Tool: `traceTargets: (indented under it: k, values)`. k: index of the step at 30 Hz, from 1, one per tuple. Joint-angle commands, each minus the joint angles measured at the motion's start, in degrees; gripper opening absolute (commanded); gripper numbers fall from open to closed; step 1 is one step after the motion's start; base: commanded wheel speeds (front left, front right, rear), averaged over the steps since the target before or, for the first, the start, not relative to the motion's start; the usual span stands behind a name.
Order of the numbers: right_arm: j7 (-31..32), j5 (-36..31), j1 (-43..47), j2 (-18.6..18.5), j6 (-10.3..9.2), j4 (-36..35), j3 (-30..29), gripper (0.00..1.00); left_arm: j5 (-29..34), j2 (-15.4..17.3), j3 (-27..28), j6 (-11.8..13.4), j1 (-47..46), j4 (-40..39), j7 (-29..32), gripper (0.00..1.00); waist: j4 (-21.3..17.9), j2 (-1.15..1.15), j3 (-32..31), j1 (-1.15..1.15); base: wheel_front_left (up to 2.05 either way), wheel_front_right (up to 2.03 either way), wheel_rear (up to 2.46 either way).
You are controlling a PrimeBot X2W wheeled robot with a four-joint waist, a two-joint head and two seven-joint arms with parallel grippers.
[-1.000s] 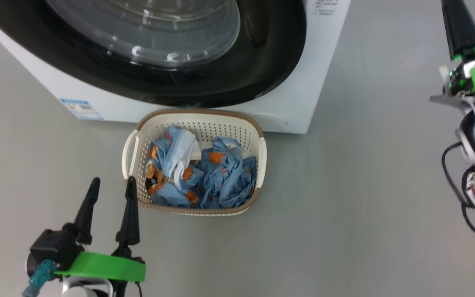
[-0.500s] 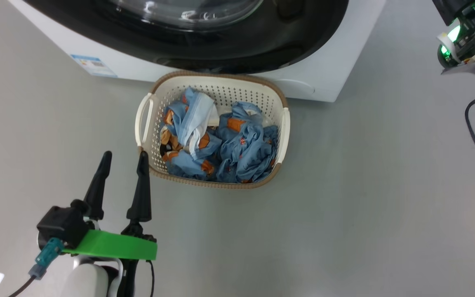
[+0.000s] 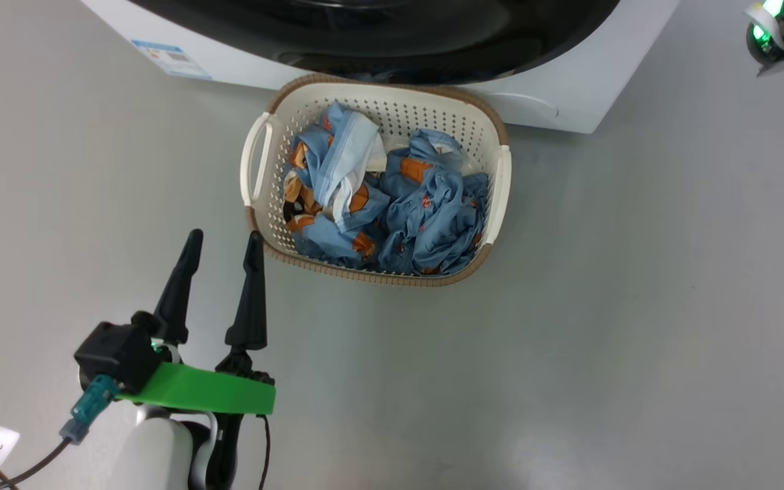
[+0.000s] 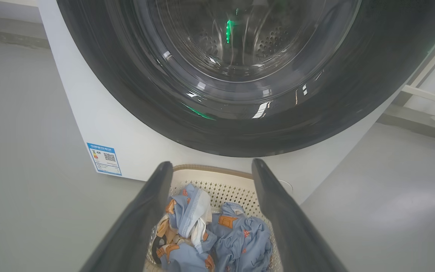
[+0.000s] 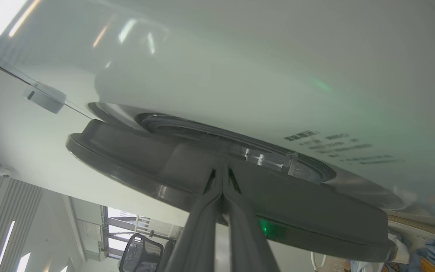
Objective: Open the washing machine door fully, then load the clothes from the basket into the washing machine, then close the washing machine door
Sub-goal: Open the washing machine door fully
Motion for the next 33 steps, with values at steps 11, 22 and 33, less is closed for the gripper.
traceTargets:
  k: [11, 22, 33]
  values:
    - [2.38, -3.33, -4.08, 1.12, 0.43, 0.35, 0.93, 0.00, -1.12, 0.56, 0.56, 0.03, -1.96, -1.56, -0.37, 1.00, 2.06, 0.00, 2.75, 0.00, 0.00, 0.00, 0.00]
    - [4.11, -3.77, -4.27, 1.71, 0.43, 0.72, 1.97, 0.00, -1.70, 0.39, 0.54, 0.03, -2.11, -1.30, -0.37, 1.00, 2.92, 0.00, 2.56, 0.00, 0.00, 0.00, 0.00]
    - [5.80, -3.56, -0.42, 3.03, 0.43, 0.05, 3.53, 0.00, -1.38, 0.37, 1.19, 0.03, -0.91, -1.35, -0.37, 1.00, 1.99, 0.00, -1.02, 0.00, 0.00, 0.00, 0.00]
